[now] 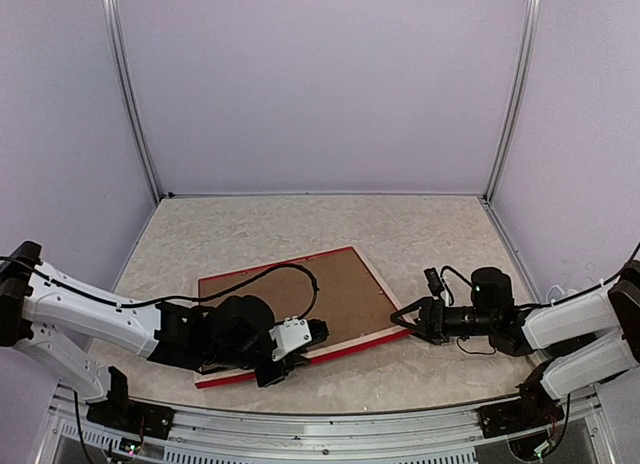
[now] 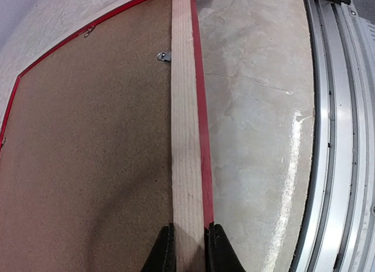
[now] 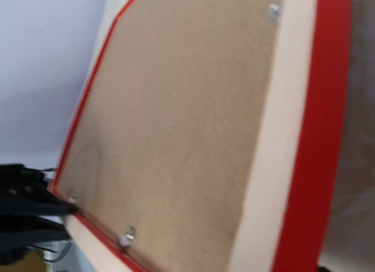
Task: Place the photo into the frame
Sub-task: Pass from the left arm to the right
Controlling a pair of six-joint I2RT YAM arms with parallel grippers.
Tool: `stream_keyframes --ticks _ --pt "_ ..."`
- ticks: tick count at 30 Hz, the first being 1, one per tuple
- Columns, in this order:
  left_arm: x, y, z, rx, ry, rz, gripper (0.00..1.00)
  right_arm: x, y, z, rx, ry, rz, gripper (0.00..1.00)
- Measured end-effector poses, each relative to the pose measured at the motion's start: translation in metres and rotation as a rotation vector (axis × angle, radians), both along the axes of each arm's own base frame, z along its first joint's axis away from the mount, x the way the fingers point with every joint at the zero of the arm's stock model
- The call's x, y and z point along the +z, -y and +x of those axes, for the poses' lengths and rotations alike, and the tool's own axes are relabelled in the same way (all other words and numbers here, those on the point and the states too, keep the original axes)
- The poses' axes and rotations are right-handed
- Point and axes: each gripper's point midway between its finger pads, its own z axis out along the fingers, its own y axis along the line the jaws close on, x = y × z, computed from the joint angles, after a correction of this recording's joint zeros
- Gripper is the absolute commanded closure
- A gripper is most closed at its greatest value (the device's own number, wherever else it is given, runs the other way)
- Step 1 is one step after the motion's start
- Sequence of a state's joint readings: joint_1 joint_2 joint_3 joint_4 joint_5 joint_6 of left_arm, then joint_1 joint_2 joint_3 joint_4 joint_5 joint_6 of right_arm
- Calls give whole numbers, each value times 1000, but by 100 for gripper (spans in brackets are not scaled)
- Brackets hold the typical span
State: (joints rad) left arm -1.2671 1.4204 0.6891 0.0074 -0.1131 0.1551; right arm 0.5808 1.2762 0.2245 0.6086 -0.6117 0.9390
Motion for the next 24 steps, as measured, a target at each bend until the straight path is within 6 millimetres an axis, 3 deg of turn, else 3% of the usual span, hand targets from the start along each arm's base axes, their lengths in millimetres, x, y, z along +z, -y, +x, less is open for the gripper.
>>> stream_keyframes --ticks 7,17,22,24 --pt "-5 -3 -4 1 -6 8 100 2 -3 -1 -7 -51 82 31" --pt "-3 -7 -4 16 5 -3 100 3 -5 3 -29 -118 166 72" --pt "-9 -11 -4 20 3 9 84 5 -9 2 -23 -172 219 82" --pt "-9 -11 -4 24 4 6 73 5 -10 2 -24 -181 232 85"
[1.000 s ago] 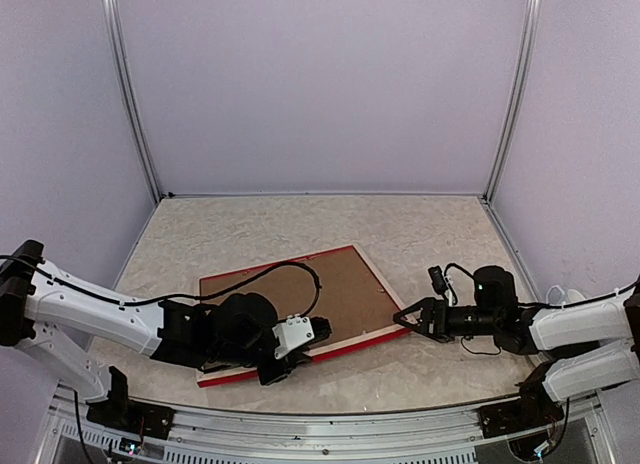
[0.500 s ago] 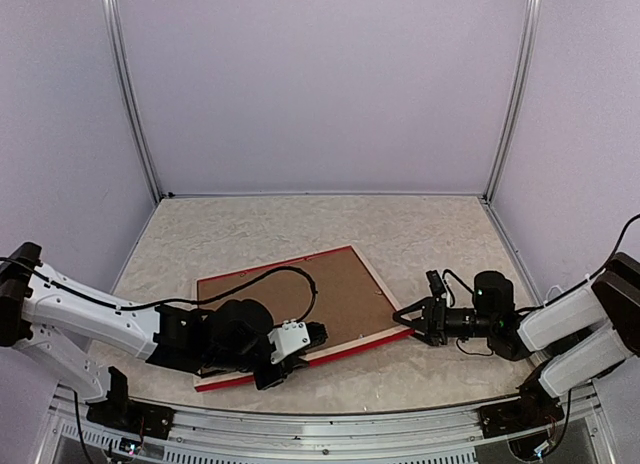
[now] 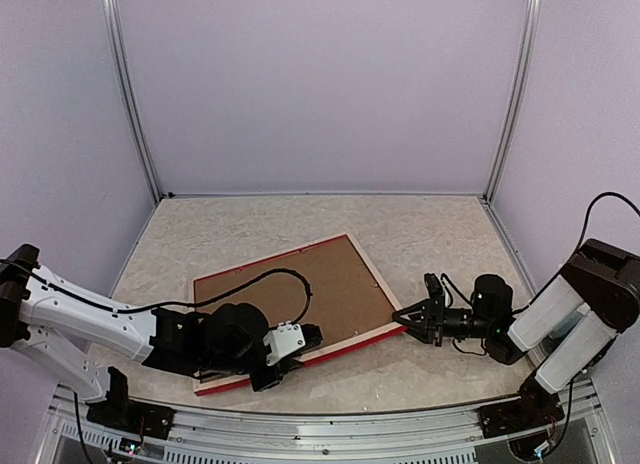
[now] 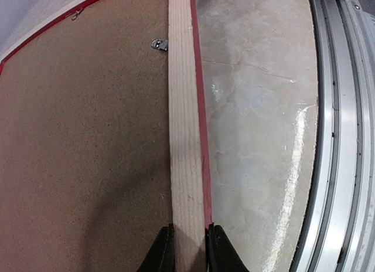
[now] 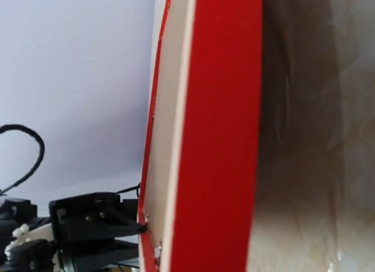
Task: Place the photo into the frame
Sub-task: Pass from the left arm to the right, then pass from the right arm to the left
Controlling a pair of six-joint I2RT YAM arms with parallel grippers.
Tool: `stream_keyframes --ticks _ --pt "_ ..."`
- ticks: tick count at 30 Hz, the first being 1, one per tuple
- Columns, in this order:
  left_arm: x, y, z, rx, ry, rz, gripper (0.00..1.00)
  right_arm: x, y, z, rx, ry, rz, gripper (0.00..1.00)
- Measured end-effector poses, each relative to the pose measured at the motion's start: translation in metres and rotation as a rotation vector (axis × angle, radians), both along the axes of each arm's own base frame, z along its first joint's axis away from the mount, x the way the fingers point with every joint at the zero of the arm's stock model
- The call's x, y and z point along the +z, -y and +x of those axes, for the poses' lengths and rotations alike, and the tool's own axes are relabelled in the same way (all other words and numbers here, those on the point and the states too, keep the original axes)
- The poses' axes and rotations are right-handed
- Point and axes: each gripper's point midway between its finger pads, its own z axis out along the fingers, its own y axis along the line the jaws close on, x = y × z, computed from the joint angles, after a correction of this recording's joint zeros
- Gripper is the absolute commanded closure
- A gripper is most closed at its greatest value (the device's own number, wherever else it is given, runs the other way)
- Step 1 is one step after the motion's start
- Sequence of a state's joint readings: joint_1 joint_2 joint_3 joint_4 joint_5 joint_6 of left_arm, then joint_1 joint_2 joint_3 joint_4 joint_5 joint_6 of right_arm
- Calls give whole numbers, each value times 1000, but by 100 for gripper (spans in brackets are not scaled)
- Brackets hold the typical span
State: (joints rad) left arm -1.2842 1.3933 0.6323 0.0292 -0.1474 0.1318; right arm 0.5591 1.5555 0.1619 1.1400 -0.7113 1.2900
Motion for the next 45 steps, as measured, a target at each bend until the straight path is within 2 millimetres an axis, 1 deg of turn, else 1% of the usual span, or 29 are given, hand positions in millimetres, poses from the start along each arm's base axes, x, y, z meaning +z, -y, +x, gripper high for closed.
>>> stream_keyframes --ticks 3,5,8,11,13,14,16,19,21,25,27,33,37,40,42,43,44,45 --pt "2 2 0 1 18 -11 49 -4 0 -2 0 -26 9 86" --pt "11 8 1 13 41 -50 38 -7 0 -5 12 -38 11 86" --pt "23 17 -4 27 93 -95 26 -4 -1 -7 22 -41 31 86" --pt "29 24 -12 34 152 -117 21 2 -2 -6 24 -35 52 86" --pt "26 28 -18 40 195 -108 12 2 -2 -7 23 -39 53 86" --pt "22 29 -19 42 213 -93 9 2 -2 -7 23 -39 54 86" --pt "8 29 -22 48 251 -43 9 2 -2 -6 23 -40 54 86" --pt "-9 29 -21 58 299 25 10 5 -2 -6 21 -35 57 86" --pt "-15 29 -19 74 326 53 12 8 -1 -7 18 -35 55 85" --pt "-19 28 -8 139 401 97 23 12 1 -8 13 -30 45 85" --pt "-20 26 -4 170 438 115 27 14 2 -8 9 -27 39 85" --pt "-27 17 0 225 540 179 41 19 5 -10 -1 -23 25 84" --pt "-26 14 -1 248 601 196 50 20 5 -10 -3 -23 16 84" --pt "-19 14 -2 271 649 189 56 19 6 -9 -7 -26 8 84" --pt "-13 15 -3 282 675 177 65 18 6 -9 -10 -30 6 84" --pt "-12 15 -5 279 685 173 71 18 6 -9 -14 -33 6 84" --pt "-11 15 -6 272 694 176 75 18 6 -8 -16 -39 8 84" --pt "-11 15 -7 270 696 173 77 18 6 -8 -19 -46 9 84"
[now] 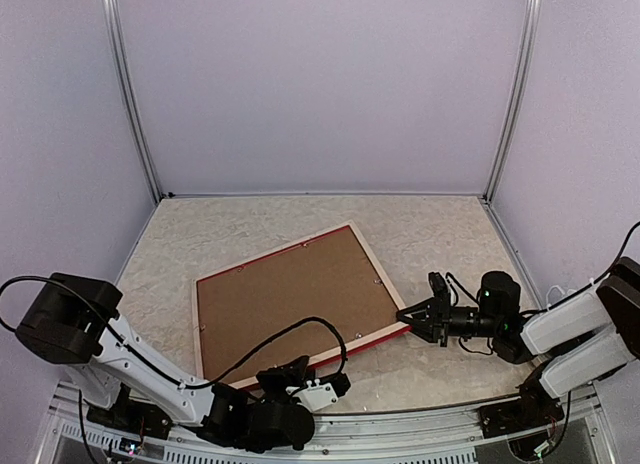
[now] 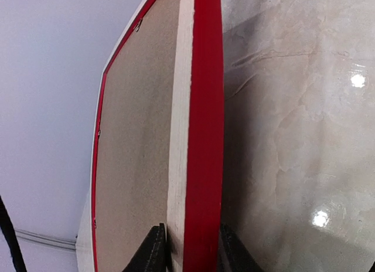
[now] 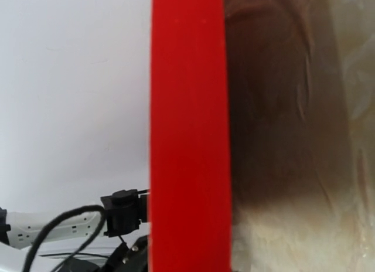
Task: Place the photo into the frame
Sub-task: Pass from the right arm to the left
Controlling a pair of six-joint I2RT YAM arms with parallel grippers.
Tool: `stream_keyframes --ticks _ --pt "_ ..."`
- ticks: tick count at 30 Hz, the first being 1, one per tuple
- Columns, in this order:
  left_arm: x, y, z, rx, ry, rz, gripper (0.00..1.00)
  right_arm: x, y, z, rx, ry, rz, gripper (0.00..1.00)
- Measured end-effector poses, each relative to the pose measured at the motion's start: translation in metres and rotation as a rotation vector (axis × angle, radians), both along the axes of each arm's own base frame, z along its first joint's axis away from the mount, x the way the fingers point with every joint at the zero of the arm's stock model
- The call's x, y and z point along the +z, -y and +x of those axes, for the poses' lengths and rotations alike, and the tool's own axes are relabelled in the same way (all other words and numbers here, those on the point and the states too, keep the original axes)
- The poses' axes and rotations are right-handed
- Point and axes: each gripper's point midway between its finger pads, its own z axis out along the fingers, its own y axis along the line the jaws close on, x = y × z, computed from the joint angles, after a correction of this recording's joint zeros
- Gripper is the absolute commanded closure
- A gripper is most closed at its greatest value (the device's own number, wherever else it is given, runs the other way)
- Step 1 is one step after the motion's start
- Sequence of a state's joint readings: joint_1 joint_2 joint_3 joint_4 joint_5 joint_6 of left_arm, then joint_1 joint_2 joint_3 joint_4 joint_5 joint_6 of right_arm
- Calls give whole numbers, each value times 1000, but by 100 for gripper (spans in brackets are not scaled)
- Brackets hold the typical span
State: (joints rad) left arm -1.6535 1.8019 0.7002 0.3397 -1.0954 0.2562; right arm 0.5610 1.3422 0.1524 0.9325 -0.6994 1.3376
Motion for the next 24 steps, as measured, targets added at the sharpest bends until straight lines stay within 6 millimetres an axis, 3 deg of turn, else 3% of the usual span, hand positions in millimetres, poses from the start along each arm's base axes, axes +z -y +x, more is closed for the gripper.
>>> stream_keyframes --ticks 3,6,12,17,24 --pt "0 -1 -2 -12 19 22 79 0 0 0 -3 -12 3 83" --pt "1 -1 -2 -16 27 27 84 0 -1 0 -5 -15 3 74" --pt "5 0 -2 -21 47 36 88 -2 3 5 -35 27 -29 42" --pt "13 0 -1 -26 68 48 90 0 8 7 -58 87 -70 35" --pt "43 0 0 -35 107 37 90 -4 17 8 -87 140 -144 20"
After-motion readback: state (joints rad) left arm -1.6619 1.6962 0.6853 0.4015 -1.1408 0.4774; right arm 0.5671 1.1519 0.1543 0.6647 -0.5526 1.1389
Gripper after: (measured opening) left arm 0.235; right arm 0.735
